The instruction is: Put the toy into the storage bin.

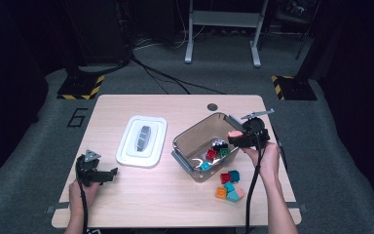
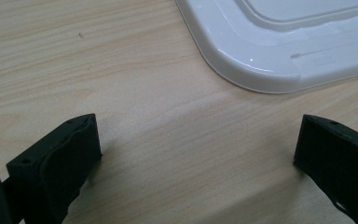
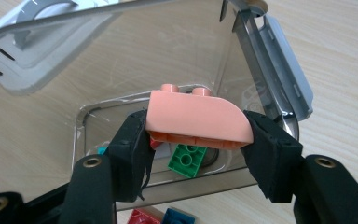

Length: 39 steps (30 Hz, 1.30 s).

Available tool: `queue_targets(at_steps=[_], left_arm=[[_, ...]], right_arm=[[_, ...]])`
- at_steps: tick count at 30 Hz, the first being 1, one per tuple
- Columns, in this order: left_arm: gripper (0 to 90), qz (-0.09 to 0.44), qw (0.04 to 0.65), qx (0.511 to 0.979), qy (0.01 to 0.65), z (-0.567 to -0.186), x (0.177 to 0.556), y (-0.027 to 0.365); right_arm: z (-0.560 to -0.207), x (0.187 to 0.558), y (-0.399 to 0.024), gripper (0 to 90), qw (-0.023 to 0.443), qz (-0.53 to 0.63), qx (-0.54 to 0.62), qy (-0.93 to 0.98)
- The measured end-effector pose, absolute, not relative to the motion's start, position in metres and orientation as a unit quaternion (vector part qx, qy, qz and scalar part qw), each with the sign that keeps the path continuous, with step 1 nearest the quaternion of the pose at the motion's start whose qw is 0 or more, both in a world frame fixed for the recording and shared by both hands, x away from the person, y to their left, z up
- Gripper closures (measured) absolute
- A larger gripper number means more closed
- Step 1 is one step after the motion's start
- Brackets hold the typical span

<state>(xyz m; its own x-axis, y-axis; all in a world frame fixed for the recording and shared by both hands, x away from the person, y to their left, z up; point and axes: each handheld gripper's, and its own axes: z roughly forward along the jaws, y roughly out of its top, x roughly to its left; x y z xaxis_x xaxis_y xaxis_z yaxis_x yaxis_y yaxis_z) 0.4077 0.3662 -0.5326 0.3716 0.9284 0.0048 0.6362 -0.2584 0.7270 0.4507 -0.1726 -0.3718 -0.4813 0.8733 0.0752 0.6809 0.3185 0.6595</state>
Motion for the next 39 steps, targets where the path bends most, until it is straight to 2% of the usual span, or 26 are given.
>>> queue_targets(at_steps=[16,28,39], left_arm=[[0.2,0.224,0.327,0.76,0.514,-0.533,0.408,0.366],[0.3,0.224,0.327,0.76,0.514,-0.533,0.408,0.366],[0.3,0.224,0.327,0.761,0.514,-0.533,0.408,0.366]], right_arm=[[-0.376,0.446,-0.174,42.5,0.153,0.307,0.492,0.8],[-0.375,0.428,-0.182,23.5,0.159,0.33,0.493,0.789],[-0.392,0.404,-0.198,16.5,0.15,0.337,0.496,0.786]])
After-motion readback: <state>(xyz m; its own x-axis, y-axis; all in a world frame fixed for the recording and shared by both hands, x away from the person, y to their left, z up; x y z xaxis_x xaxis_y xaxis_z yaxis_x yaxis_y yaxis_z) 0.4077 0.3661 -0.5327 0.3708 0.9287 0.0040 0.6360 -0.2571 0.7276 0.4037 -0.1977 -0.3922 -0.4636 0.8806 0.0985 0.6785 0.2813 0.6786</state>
